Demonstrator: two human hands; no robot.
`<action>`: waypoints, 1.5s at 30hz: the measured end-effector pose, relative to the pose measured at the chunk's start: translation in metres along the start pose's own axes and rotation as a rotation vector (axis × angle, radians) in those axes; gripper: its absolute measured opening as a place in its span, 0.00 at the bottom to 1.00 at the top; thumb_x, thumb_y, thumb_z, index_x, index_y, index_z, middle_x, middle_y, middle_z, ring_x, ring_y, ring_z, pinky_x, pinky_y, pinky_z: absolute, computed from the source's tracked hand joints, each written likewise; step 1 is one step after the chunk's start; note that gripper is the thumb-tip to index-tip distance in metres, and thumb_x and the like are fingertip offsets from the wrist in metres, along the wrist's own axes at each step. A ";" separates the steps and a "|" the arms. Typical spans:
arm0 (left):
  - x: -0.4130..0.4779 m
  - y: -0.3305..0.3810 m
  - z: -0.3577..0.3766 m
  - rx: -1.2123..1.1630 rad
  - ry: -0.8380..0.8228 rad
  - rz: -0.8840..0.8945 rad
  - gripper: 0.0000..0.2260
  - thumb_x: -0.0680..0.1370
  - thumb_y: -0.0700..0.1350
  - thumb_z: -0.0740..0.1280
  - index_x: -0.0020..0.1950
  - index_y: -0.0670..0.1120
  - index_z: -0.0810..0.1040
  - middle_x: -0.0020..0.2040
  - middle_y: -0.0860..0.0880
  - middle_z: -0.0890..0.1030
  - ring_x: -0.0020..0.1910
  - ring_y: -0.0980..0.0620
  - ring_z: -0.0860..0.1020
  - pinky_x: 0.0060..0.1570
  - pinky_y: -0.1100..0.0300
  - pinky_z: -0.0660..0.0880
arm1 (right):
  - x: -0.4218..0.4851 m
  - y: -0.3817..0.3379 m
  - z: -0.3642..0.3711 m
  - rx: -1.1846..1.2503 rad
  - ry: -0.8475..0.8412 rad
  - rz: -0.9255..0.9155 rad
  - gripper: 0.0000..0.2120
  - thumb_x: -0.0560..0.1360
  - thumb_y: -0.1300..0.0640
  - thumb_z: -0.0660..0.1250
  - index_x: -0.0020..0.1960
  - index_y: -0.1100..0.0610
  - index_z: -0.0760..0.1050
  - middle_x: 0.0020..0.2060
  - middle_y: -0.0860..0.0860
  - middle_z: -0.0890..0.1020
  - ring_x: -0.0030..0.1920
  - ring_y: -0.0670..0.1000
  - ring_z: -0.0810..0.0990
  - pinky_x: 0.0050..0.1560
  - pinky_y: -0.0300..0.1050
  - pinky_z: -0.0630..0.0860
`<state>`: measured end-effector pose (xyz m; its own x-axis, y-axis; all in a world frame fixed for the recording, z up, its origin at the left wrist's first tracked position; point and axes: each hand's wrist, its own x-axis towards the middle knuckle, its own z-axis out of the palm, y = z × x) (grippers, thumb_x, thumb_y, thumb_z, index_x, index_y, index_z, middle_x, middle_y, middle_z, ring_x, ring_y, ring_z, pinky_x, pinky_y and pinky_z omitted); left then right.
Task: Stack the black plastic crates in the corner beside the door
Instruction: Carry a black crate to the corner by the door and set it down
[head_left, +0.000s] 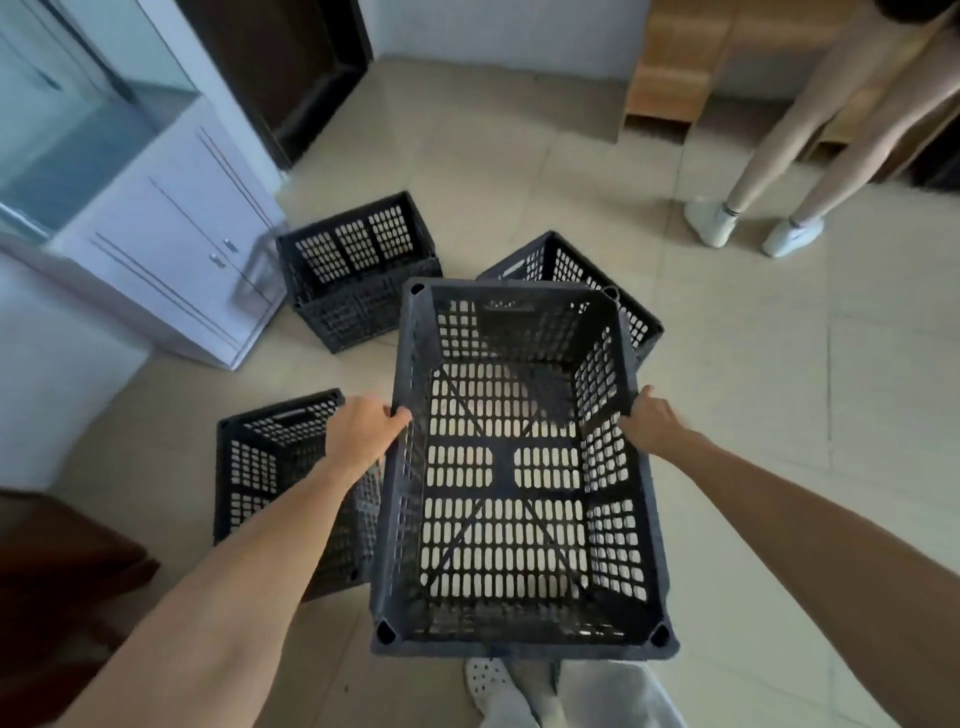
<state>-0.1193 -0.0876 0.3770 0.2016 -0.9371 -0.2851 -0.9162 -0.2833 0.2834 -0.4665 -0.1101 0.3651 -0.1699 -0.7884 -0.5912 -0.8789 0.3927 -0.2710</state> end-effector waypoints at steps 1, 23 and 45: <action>0.000 0.013 -0.011 -0.007 0.010 0.012 0.20 0.78 0.53 0.65 0.31 0.42 0.78 0.24 0.49 0.76 0.26 0.51 0.77 0.29 0.61 0.71 | -0.004 0.002 -0.018 -0.005 0.032 -0.014 0.24 0.81 0.57 0.58 0.71 0.70 0.57 0.61 0.65 0.74 0.60 0.63 0.76 0.46 0.46 0.70; 0.104 0.385 -0.033 -0.009 0.038 0.200 0.20 0.76 0.54 0.67 0.30 0.43 0.79 0.27 0.46 0.81 0.29 0.49 0.80 0.37 0.57 0.77 | 0.113 0.200 -0.309 0.107 0.164 0.043 0.21 0.79 0.57 0.60 0.66 0.69 0.62 0.49 0.59 0.73 0.45 0.57 0.75 0.39 0.45 0.73; 0.435 0.574 -0.077 0.121 -0.035 0.026 0.18 0.76 0.57 0.65 0.38 0.43 0.81 0.35 0.47 0.83 0.37 0.48 0.82 0.43 0.55 0.78 | 0.435 0.122 -0.546 -0.023 0.083 -0.064 0.18 0.81 0.58 0.56 0.65 0.69 0.69 0.61 0.65 0.75 0.58 0.63 0.76 0.53 0.51 0.73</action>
<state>-0.5309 -0.6735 0.4865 0.1665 -0.9356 -0.3113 -0.9566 -0.2298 0.1789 -0.8911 -0.6642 0.4898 -0.1483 -0.8483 -0.5082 -0.8991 0.3297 -0.2880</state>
